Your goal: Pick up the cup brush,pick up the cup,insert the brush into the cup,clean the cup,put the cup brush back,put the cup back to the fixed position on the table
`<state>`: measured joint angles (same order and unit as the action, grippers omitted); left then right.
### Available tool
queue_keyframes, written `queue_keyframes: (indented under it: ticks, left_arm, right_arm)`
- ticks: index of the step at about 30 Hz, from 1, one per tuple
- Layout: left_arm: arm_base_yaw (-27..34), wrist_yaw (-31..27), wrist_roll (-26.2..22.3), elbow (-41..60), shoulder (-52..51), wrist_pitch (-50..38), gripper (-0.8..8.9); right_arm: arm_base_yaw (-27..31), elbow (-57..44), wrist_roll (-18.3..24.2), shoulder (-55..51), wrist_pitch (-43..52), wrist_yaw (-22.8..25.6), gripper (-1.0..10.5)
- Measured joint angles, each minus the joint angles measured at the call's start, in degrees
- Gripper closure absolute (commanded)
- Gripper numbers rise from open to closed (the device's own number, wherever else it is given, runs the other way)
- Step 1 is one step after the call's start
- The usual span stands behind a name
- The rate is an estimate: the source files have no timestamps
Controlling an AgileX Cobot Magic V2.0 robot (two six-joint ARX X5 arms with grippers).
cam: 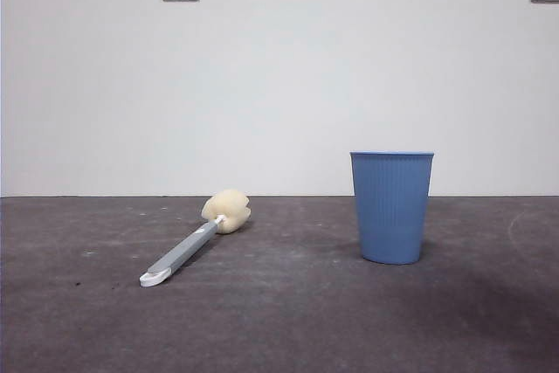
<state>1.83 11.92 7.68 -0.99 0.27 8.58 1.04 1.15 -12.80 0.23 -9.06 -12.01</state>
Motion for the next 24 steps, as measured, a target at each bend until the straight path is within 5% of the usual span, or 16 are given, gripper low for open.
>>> queue_keyframes:
  ticks: [6, 15, 24]
  left_arm:
    - [0.0, 3.91, 7.02, -3.13, 0.04, 2.49, 8.2]
    - [0.0, 9.66, 8.92, -15.67, 1.36, 11.61, 8.2]
    - [0.0, 19.41, 7.23, -30.21, 8.02, 24.52, 8.2]
  right_arm:
    - [0.0, 4.5, -6.64, 0.42, -0.63, -0.02, 9.6]
    - [0.0, 17.49, -8.2, 7.78, -6.56, -4.5, 9.6]
    - [0.0, 36.94, 1.38, 19.82, -29.79, -14.97, 9.6]
